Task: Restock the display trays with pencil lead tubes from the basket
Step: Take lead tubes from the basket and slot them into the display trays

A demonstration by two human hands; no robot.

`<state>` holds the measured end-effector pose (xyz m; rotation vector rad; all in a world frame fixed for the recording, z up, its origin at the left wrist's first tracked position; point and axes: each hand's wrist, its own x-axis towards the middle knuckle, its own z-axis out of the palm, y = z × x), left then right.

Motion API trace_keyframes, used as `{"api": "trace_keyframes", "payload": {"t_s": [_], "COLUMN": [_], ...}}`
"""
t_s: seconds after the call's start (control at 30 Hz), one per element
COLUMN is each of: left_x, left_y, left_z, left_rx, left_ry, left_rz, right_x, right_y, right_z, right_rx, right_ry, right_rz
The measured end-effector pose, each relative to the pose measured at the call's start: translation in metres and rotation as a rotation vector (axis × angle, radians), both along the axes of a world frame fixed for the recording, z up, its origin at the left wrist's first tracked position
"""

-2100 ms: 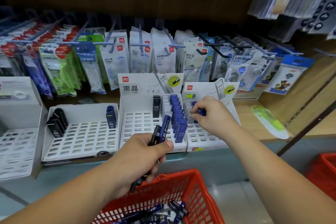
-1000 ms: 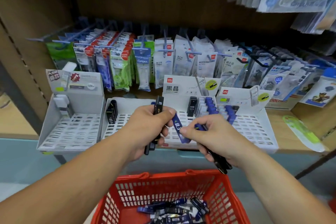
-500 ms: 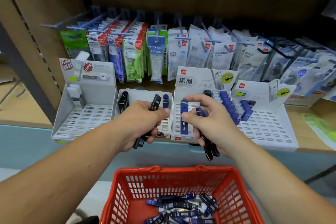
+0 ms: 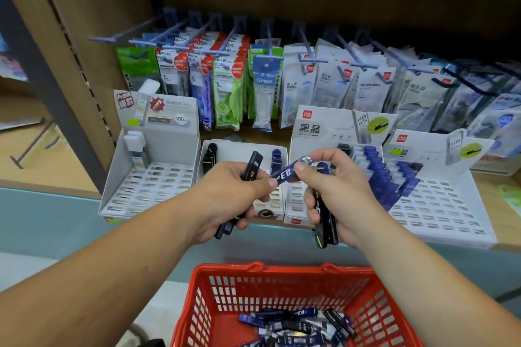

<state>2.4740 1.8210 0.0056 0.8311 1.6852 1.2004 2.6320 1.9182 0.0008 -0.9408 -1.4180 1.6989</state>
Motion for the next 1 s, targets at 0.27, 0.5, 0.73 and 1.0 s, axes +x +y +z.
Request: {"api": "trace_keyframes", "payload": {"t_s": [0.27, 0.5, 0.73, 1.0], "left_x": [-0.018, -0.020, -0.024, -0.031], "left_y": [-0.011, -0.019, -0.017, -0.017], "left_z": [-0.007, -0.008, -0.009, -0.017], "left_rx": [-0.072, -0.118, -0.108, -0.073], "left_ry": [-0.033, 0.000, 0.005, -0.032], "left_rz": [0.043, -0.014, -0.012, 0.021], "right_x": [-0.014, -0.026, -0.032, -0.036], "right_y": [0.024, 0.032, 0.033, 0.036], "right_z": [-0.002, -0.020, -0.014, -0.018], "right_rx": [0.399, 0.589, 0.610, 0.822], "right_ry": [-0.220, -0.421, -0.497, -0.717], "right_rz": [-0.120, -0.051, 0.002, 0.009]}}
